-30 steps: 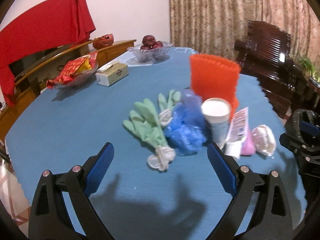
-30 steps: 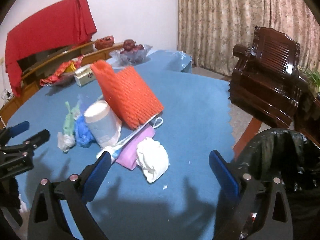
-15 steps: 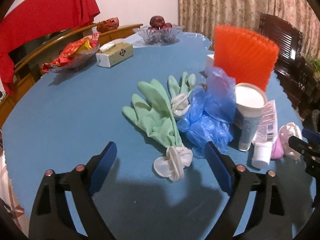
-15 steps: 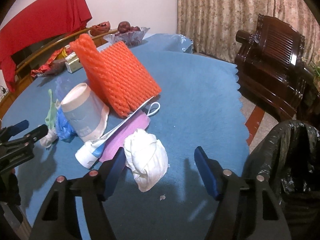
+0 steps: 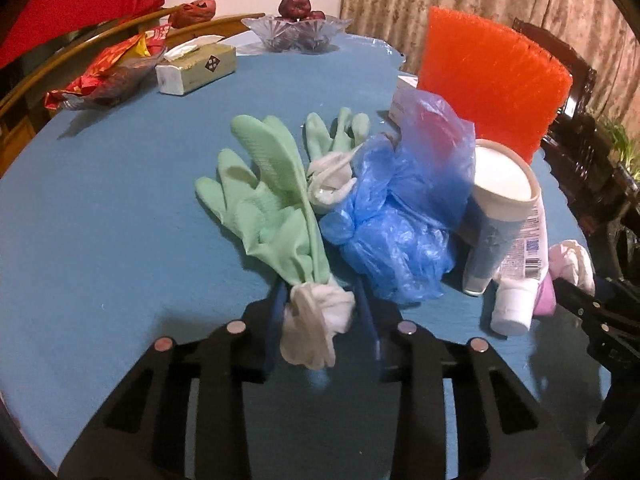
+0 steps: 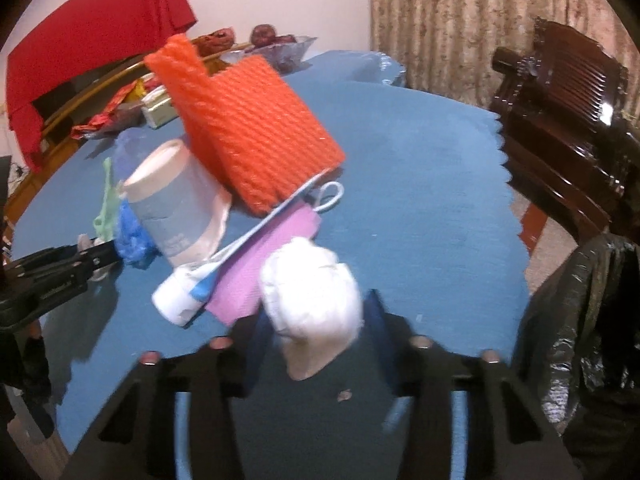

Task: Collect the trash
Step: 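Return both tools to the table and grasp the white tissue with the right tool, then grasp the green glove with the left tool while the right tool holds the tissue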

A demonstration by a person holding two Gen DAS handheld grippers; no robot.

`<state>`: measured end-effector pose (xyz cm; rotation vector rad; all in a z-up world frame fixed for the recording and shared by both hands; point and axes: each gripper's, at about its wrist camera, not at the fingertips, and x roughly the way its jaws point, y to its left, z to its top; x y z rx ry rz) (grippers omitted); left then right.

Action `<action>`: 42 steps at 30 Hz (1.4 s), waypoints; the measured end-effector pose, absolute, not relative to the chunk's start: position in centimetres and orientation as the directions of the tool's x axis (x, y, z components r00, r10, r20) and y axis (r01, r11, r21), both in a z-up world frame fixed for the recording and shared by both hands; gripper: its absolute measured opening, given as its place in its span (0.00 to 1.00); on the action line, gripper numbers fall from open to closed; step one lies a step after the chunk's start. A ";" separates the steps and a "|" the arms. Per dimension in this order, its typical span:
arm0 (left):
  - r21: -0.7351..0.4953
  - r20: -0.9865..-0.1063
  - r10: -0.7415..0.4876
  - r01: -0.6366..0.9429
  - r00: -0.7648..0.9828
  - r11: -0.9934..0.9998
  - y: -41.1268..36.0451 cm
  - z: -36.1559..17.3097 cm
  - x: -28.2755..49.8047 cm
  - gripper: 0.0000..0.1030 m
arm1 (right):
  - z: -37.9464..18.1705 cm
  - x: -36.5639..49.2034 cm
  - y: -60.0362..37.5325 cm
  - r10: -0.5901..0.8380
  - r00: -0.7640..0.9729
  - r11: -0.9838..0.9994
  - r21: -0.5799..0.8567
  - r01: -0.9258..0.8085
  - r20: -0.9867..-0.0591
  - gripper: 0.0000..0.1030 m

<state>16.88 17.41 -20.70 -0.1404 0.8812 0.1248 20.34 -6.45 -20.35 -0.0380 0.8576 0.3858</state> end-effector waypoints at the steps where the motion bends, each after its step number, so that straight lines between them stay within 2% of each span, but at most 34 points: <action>1: -0.083 -0.772 0.046 -0.173 0.634 0.981 17.5 -20.5 16.6 0.31 | -20.2 20.2 -6.4 0.316 0.592 0.930 0.118 -0.349 -0.742 0.38; 17: -0.128 -0.684 0.049 -0.185 0.728 0.974 16.9 -14.5 12.0 0.30 | -14.9 17.5 -7.8 0.365 0.657 0.922 0.155 -0.356 -0.660 0.37; 32: -0.130 -0.602 -0.009 -0.086 0.798 0.988 13.3 -9.9 9.2 0.29 | -12.1 15.5 -9.7 0.378 0.684 0.921 0.176 -0.348 -0.624 0.37; 42: -0.146 -0.541 -0.076 -0.005 0.837 0.989 10.7 -6.9 8.1 0.29 | -9.1 14.0 -12.0 0.380 0.733 0.923 0.177 -0.343 -0.564 0.37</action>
